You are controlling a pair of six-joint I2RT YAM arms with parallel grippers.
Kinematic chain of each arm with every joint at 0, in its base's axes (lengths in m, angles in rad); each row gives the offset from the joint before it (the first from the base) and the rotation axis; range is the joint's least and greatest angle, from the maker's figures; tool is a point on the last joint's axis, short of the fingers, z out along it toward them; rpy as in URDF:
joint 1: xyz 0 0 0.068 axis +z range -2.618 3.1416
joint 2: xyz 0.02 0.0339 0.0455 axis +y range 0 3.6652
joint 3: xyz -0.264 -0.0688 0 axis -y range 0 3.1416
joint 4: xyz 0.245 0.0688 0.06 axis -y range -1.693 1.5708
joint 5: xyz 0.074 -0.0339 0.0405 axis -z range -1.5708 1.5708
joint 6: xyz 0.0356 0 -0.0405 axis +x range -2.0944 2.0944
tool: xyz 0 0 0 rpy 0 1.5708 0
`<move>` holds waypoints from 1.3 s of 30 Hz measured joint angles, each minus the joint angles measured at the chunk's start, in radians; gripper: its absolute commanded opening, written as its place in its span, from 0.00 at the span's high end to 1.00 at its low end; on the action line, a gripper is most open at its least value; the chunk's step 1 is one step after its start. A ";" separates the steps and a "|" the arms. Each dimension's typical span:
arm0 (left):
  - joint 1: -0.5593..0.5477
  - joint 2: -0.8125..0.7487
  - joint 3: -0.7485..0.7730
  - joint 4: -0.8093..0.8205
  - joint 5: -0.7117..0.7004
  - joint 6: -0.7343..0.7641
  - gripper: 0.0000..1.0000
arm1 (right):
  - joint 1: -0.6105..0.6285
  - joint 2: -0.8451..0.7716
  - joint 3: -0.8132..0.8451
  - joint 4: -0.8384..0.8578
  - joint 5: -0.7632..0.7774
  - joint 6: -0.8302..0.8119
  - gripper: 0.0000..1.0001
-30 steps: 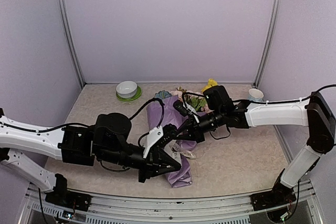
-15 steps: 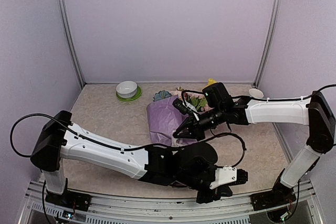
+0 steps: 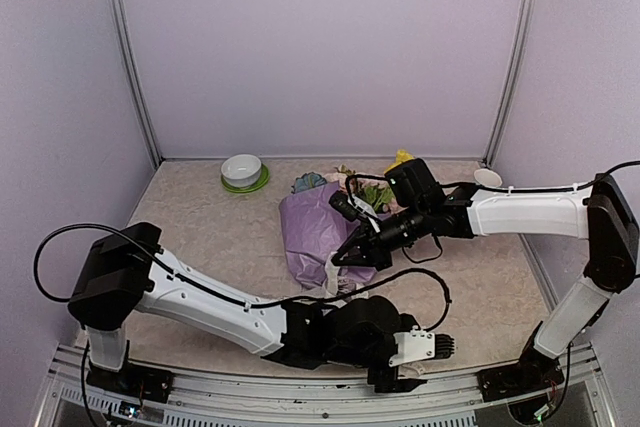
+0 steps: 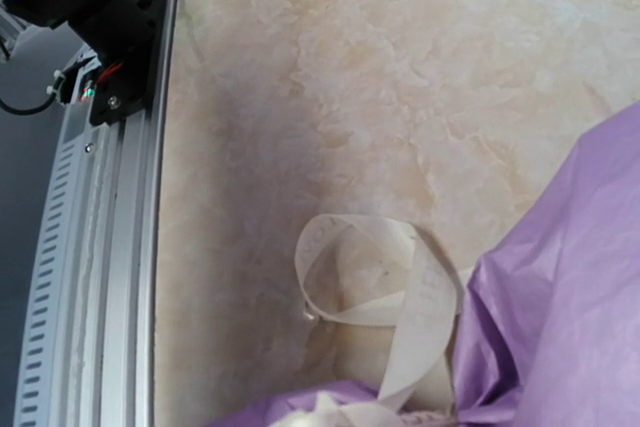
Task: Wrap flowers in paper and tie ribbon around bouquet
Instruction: Cross the half-tied ribbon over the folded bouquet.
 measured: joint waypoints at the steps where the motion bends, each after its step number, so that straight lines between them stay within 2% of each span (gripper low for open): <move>1: 0.000 -0.024 -0.043 0.022 -0.026 0.001 0.01 | 0.000 0.000 0.000 0.000 0.000 0.000 1.00; 9: -0.023 -0.161 -0.123 0.084 -0.162 0.021 0.04 | 0.000 0.000 0.000 0.000 0.011 0.001 1.00; 13: -0.013 -0.403 -0.317 0.156 -0.134 -0.022 0.23 | 0.000 0.000 0.001 0.003 0.014 0.008 1.00; 16: 0.069 -0.617 -0.444 0.221 -0.084 -0.112 0.44 | 0.000 0.000 0.002 0.003 0.017 0.012 1.00; 18: 0.174 -0.733 -0.518 0.270 -0.060 -0.196 0.45 | 0.000 0.000 0.002 0.004 0.017 0.012 1.00; 19: 0.222 -0.764 -0.544 0.285 -0.053 -0.227 0.43 | 0.000 0.000 0.003 0.004 0.017 0.011 1.00; 21: 0.324 -0.803 -0.602 0.304 -0.030 -0.299 0.32 | 0.000 0.000 0.003 0.009 0.015 0.008 1.00; 24: 0.399 -0.800 -0.694 0.326 0.013 -0.337 0.15 | 0.000 -0.005 0.004 0.025 0.003 -0.002 1.00; 28: 0.407 -0.758 -0.812 0.397 0.071 -0.324 0.13 | 0.000 -0.008 0.013 0.047 -0.022 -0.018 1.00; 31: 0.411 -0.698 -0.817 0.449 0.071 -0.310 0.14 | 0.000 -0.008 0.013 0.071 -0.038 -0.027 1.00; 35: 0.422 -0.590 -0.759 0.490 0.058 -0.294 0.20 | 0.001 -0.008 0.013 0.083 -0.054 -0.041 1.00; 39: 0.447 -0.507 -0.712 0.551 0.066 -0.305 0.46 | 0.001 -0.005 0.013 0.082 -0.073 -0.060 1.00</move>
